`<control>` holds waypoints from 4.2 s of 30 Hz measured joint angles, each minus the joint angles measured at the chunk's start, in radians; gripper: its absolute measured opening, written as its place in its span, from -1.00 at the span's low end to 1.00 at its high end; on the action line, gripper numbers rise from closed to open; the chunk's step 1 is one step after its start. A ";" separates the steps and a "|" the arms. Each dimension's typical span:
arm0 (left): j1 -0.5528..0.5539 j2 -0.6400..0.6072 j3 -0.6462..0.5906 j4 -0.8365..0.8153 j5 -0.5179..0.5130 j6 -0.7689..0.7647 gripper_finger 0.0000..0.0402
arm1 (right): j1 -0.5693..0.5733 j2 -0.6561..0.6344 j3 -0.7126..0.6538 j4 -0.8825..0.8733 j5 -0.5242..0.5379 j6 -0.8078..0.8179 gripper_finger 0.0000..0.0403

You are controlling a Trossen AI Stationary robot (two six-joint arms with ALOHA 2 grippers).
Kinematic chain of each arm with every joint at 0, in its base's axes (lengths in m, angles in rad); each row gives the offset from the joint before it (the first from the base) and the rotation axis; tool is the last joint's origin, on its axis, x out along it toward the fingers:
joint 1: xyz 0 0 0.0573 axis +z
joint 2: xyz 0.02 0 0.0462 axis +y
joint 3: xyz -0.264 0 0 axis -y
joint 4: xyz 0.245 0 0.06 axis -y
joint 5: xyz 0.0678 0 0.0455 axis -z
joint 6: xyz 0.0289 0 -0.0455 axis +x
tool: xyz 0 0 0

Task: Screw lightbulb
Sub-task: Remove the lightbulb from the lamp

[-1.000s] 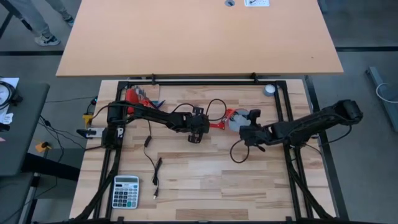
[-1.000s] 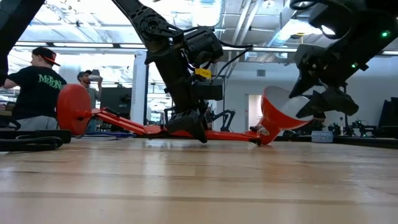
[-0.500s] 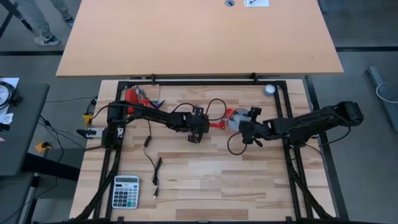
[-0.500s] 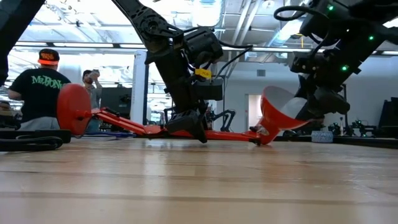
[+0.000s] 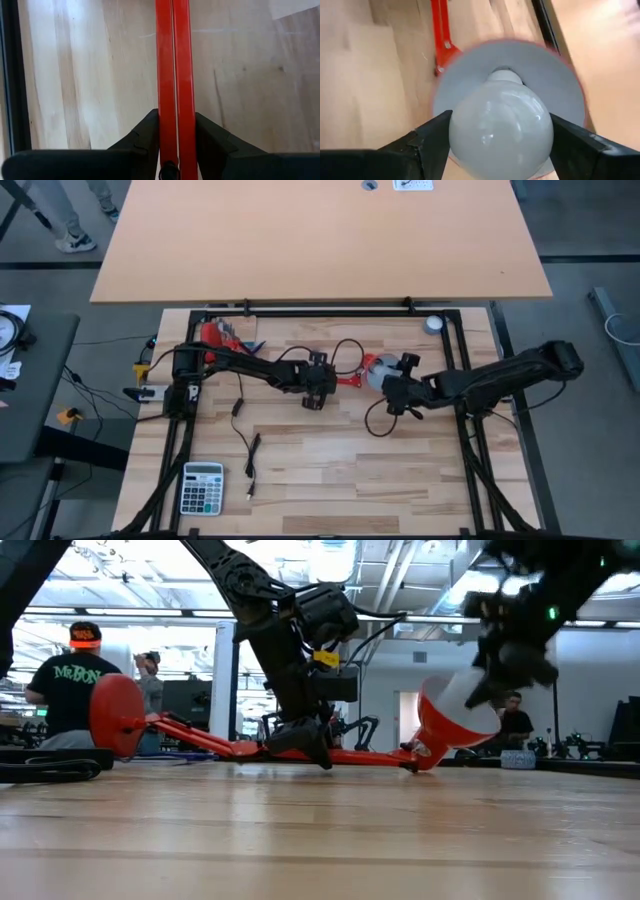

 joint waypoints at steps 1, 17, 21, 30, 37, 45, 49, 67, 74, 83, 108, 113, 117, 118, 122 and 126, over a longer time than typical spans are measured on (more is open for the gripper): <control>0.001 0.000 0.000 0.003 -0.003 0.000 -0.55 | 0.009 0.000 0.032 -0.041 0.004 0.027 0.44; -0.014 0.000 0.044 -0.015 -0.084 -0.010 -0.59 | 0.234 -0.001 0.402 -0.529 0.005 0.346 0.43; -0.020 0.000 0.044 -0.006 -0.111 -0.011 -0.59 | 0.305 -0.001 0.489 -0.616 0.003 0.417 0.43; -0.027 0.000 0.108 -0.032 -0.187 -0.037 -0.59 | 0.506 -0.001 0.583 -0.873 -0.069 0.819 0.43; -0.037 0.000 0.253 -0.134 -0.264 -0.047 -0.59 | 0.636 0.002 0.536 -0.883 -0.037 1.026 0.43; -0.072 0.000 0.510 -0.451 -0.468 -0.109 -0.59 | 0.679 0.001 0.417 -0.813 -0.017 1.080 0.43; -0.085 0.000 0.629 -0.596 -0.579 -0.140 -0.60 | 0.678 0.001 0.381 -0.789 -0.011 1.079 0.43; -0.166 -0.004 0.975 -0.681 -0.740 -0.037 -0.79 | 0.671 0.002 0.262 -0.653 0.019 1.082 0.43; -0.063 0.058 0.938 -0.776 -0.347 -0.100 -0.79 | 0.672 0.002 0.262 -0.628 0.016 1.068 0.43; 0.096 0.203 0.853 -0.500 -0.091 0.290 -0.20 | 0.706 0.002 0.262 -0.605 0.013 1.084 0.43; 0.082 0.206 0.846 -0.630 0.105 0.119 0.14 | 0.708 0.002 0.262 -0.607 0.014 1.111 0.43; 0.081 0.229 0.807 -0.608 0.139 0.043 0.14 | 0.708 0.002 0.262 -0.607 0.014 1.109 0.43; 0.080 0.237 0.749 -0.619 0.172 0.033 0.14 | 0.710 0.002 0.262 -0.603 0.014 1.109 0.43; 0.079 0.237 0.744 -0.618 0.201 0.022 0.14 | 0.710 0.002 0.262 -0.603 0.014 1.109 0.43; 0.064 0.236 0.745 -0.632 0.255 -0.021 0.14 | 0.710 0.002 0.262 -0.603 0.014 1.105 0.43; 0.034 0.236 0.745 -0.681 0.342 -0.072 0.14 | 0.711 0.002 0.262 -0.602 0.014 1.104 0.43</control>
